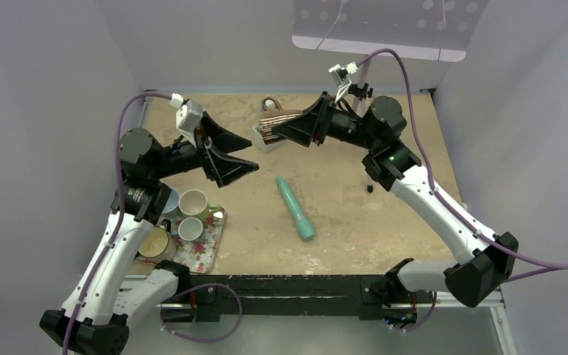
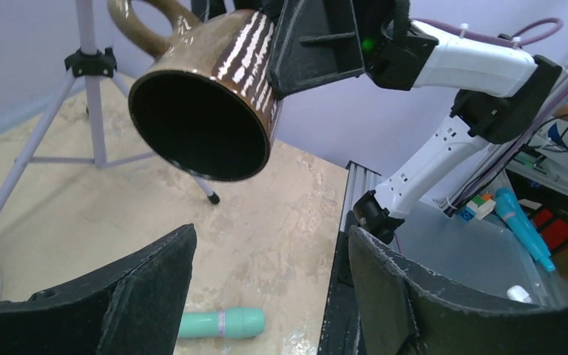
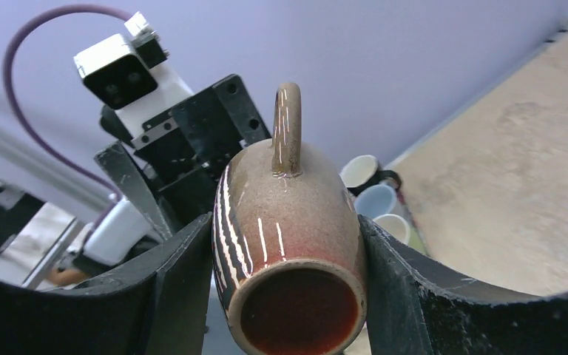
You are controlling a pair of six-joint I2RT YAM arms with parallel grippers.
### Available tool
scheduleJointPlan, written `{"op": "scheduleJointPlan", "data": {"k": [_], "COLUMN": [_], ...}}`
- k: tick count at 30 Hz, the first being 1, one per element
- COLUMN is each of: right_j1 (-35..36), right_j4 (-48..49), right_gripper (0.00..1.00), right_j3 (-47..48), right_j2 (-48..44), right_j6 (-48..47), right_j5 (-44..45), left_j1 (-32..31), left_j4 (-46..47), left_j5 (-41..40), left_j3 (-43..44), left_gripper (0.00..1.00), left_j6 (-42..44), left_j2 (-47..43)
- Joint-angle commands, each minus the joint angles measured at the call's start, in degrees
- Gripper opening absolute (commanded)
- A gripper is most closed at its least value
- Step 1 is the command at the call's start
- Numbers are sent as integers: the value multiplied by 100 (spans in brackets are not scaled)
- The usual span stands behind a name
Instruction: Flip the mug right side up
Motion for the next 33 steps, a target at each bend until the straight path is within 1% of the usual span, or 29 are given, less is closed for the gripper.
{"op": "scheduleJointPlan", "data": {"k": [1,4,7,9,13,17,19,23,25,26,27,31,32,33], "right_j1": [318,406,536,628,677,734,765,819,892,941,973,1051,1056,1060], "right_j4": [1141,1329,1523,1445,1506,1537,1300,1212,1300,1400,1450,1581,1635,1675], "right_gripper": [0,0,0,0,0,0,0,0,0,0,0,0,0,0], "right_j3": [374,462,621,773,831,1052,1256,1297,1241,1230,1241,1165,1112,1059], "right_j2": [105,209,309,403,519,630,708,809,876,918,970,1057,1046,1038], "right_j6": [587,791,911,860,909,905,776,800,852,908,936,989,1014,1023], "right_j5": [-289,-206,-185,-165,-192,-267,-289,-365,-396,-429,-456,-454,-454,-449], "left_j1": [-180,-207,-207,-207,-216,-216,-214,-216,-224,-225,-233,-242,-243,-243], "left_j4": [618,285,-12,-18,173,-124,-124,84,265,320,350,311,254,169], "left_j5": [116,52,117,80,296,118,14,-172,-283,-347,-419,-603,-625,-647], "left_j3": [342,444,504,505,560,733,789,934,970,979,992,923,888,862], "left_gripper": [78,78,78,78,77,76,76,75,72,68,62,25,10,0], "left_j6": [565,1499,2058,2176,2335,2736,2759,2689,2648,2656,2673,2865,2887,2982], "left_j2": [-247,-418,-485,-490,-450,-361,-313,-156,-65,-20,15,12,-1,-24]}}
